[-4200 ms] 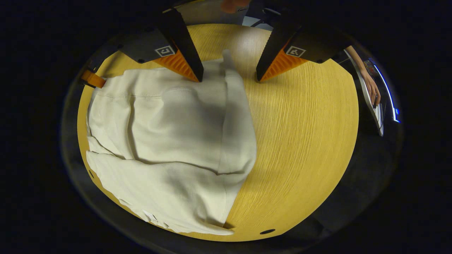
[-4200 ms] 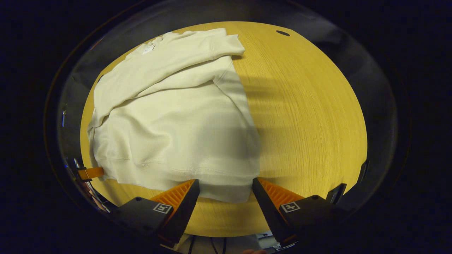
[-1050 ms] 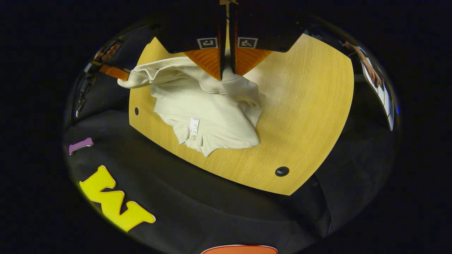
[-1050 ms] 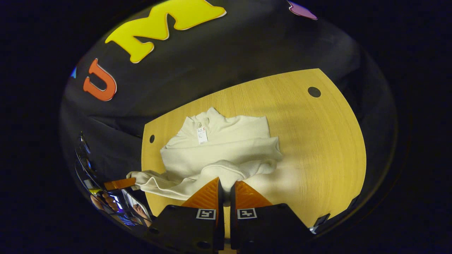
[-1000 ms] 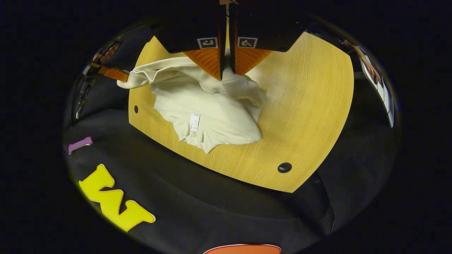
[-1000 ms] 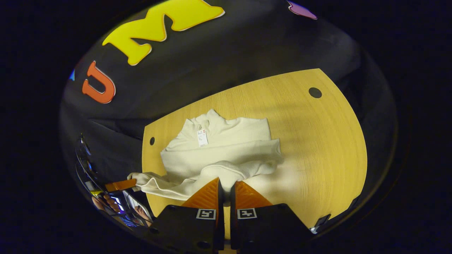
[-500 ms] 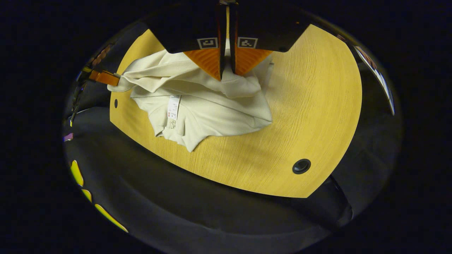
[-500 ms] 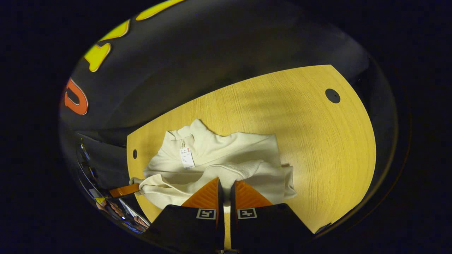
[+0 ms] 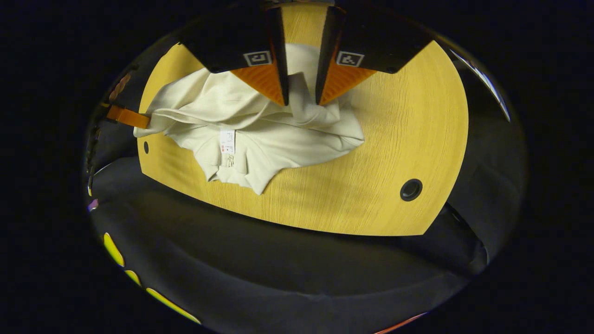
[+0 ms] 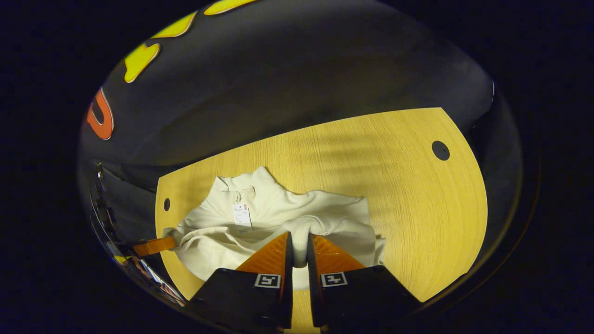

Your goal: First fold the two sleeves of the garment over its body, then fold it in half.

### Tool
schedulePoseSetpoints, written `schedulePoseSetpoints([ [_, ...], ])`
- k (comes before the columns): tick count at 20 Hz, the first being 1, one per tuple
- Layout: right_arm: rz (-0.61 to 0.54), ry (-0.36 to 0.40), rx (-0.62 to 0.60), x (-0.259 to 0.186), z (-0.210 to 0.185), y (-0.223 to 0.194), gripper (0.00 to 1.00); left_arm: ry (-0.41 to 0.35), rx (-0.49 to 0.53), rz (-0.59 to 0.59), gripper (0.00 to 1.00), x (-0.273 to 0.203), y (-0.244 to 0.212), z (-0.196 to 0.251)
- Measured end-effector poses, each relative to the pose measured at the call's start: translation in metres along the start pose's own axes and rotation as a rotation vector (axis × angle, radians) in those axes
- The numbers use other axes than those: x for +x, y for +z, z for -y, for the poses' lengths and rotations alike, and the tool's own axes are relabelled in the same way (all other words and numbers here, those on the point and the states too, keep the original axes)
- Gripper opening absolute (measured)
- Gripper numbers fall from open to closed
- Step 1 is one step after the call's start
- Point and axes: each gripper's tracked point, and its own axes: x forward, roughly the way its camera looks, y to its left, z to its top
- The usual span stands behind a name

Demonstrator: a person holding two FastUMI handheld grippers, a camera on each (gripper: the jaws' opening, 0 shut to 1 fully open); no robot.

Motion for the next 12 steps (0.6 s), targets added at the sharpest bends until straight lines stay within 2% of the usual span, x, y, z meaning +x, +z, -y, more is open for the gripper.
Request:
schedulePoseSetpoints([
  [2,0.034,-0.012,-0.035,-0.006,-0.001,0.002,0.34,0.009,0.002,0.02,0.75,-0.001,0.003,0.001],
  [3,0.063,-0.003,-0.045,-0.009,-0.006,0.007,0.29,0.003,-0.004,0.029,0.96,-0.005,0.003,0.001],
  [4,0.086,0.002,-0.051,-0.014,-0.009,0.01,0.45,0.009,-0.013,0.038,1.0,-0.009,0.002,0.001],
  [5,0.113,-0.018,-0.057,-0.023,-0.005,0.015,0.71,0.009,-0.02,0.059,1.0,-0.013,0.005,0.0],
  [6,0.142,-0.031,-0.061,-0.032,-0.003,0.019,0.81,0.004,-0.02,0.078,1.0,-0.019,0.006,0.0],
  [7,0.174,-0.038,-0.065,-0.038,-0.003,0.024,1.0,0.009,-0.018,0.115,1.0,-0.026,0.011,-0.002],
  [9,0.24,-0.063,-0.081,-0.06,0.0,0.033,1.0,0.015,0.01,0.209,1.0,-0.049,0.023,0.0],
  [12,0.326,-0.056,-0.088,-0.108,-0.007,0.036,1.0,0.025,0.055,0.345,1.0,-0.099,0.039,0.005],
])
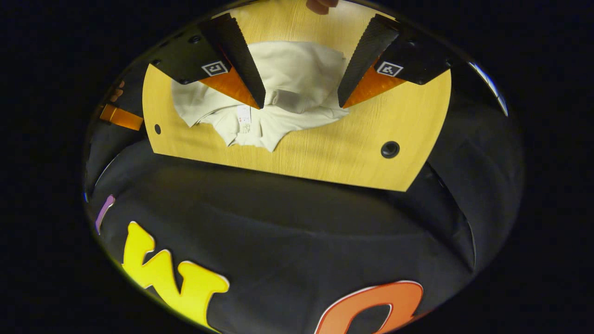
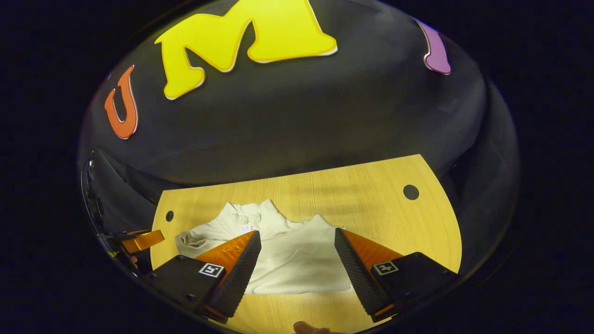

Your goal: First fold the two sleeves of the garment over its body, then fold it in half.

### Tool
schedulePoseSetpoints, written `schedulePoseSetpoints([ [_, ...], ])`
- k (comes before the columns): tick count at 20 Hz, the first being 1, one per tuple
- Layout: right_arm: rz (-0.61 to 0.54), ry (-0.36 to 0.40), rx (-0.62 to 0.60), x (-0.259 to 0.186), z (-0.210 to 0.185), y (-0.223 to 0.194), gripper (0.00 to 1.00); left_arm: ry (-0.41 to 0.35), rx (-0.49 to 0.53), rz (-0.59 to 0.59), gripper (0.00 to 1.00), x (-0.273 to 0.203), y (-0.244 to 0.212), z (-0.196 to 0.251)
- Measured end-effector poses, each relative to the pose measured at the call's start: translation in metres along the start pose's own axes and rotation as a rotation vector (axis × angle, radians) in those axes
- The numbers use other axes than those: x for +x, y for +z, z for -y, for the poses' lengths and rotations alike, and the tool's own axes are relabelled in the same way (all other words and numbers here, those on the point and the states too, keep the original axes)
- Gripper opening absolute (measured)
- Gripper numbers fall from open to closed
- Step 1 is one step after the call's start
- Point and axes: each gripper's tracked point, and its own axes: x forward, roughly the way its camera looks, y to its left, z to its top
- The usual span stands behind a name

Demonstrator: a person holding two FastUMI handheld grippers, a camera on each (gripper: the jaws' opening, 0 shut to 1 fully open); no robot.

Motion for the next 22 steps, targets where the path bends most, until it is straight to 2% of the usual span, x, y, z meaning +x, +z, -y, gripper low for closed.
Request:
schedulePoseSetpoints([
  [2,0.101,0.009,-0.006,-0.039,-0.003,0.018,0.97,0.012,0.027,0.139,1.0,-0.04,0.028,-0.002],
  [4,0.229,0.018,-0.032,-0.086,-0.009,0.038,0.99,0.025,0.064,0.296,1.0,-0.088,0.055,0.0],
  [6,0.378,0.024,-0.045,-0.139,-0.014,0.058,0.97,0.073,0.114,0.444,0.99,-0.142,0.077,-0.006],
  [8,0.523,0.019,-0.044,-0.202,-0.016,0.077,0.99,0.111,0.156,0.584,0.99,-0.191,0.091,-0.006],
  [10,0.623,0.006,-0.074,-0.25,-0.017,0.086,0.98,0.117,0.18,0.692,0.99,-0.232,0.094,-0.001],
  [13,0.685,0.001,-0.119,-0.293,-0.026,0.071,0.98,0.108,0.19,0.776,0.99,-0.282,0.093,0.006],
  [14,0.696,0.001,-0.12,-0.303,-0.027,0.062,0.96,0.107,0.178,0.786,0.98,-0.293,0.088,0.008],
  [15,0.707,0.002,-0.12,-0.314,-0.028,0.054,0.98,0.098,0.163,0.788,0.98,-0.306,0.079,0.009],
  [16,0.722,-0.006,-0.12,-0.325,-0.026,0.045,0.98,0.089,0.146,0.785,0.9,-0.317,0.067,0.011],
  [17,0.74,-0.016,-0.118,-0.336,-0.023,0.036,0.96,0.087,0.136,0.792,0.98,-0.323,0.056,0.013],
  [18,0.763,-0.023,-0.122,-0.344,-0.021,0.025,0.96,0.087,0.131,0.793,0.99,-0.325,0.046,0.017],
  [19,0.785,-0.041,-0.124,-0.351,-0.018,0.016,0.96,0.091,0.126,0.794,0.9,-0.326,0.034,0.019],
  [21,0.799,-0.063,-0.123,-0.355,-0.012,-0.006,0.96,0.085,0.119,0.783,0.9,-0.324,0.013,0.024],
  [22,0.787,-0.057,-0.119,-0.353,-0.015,-0.02,0.98,0.082,0.113,0.772,0.99,-0.323,0.001,0.027],
])
